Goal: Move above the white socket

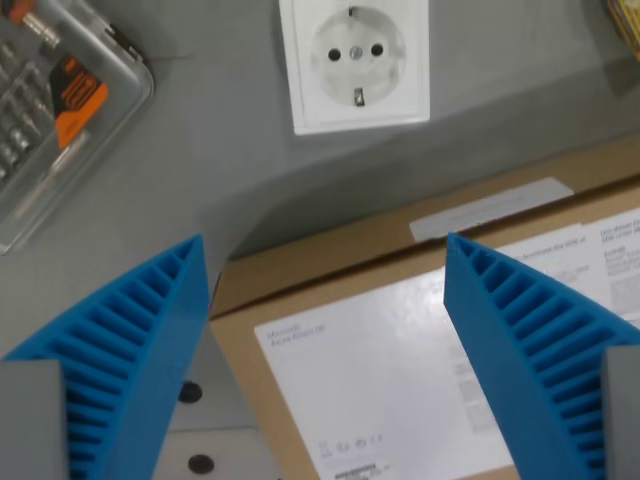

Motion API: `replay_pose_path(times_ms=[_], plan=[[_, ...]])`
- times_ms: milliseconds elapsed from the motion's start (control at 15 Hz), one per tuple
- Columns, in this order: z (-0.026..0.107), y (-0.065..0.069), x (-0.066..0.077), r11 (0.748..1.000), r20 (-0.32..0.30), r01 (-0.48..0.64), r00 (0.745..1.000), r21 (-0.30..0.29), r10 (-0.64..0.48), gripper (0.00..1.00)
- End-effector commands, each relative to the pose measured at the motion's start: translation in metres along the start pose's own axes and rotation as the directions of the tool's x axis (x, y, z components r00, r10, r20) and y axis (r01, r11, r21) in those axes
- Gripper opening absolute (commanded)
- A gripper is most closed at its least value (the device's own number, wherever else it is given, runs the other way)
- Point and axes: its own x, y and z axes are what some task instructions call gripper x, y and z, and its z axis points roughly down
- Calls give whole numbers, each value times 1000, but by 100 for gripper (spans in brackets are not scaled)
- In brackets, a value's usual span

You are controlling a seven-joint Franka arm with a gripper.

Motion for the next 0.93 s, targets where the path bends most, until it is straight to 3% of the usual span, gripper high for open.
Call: replay_pose_path(times_ms=[67, 933], plan=[[8, 7, 14, 999, 27, 45, 999, -2, -45, 100], [40, 16, 43, 998, 33, 60, 998, 8, -60, 100]])
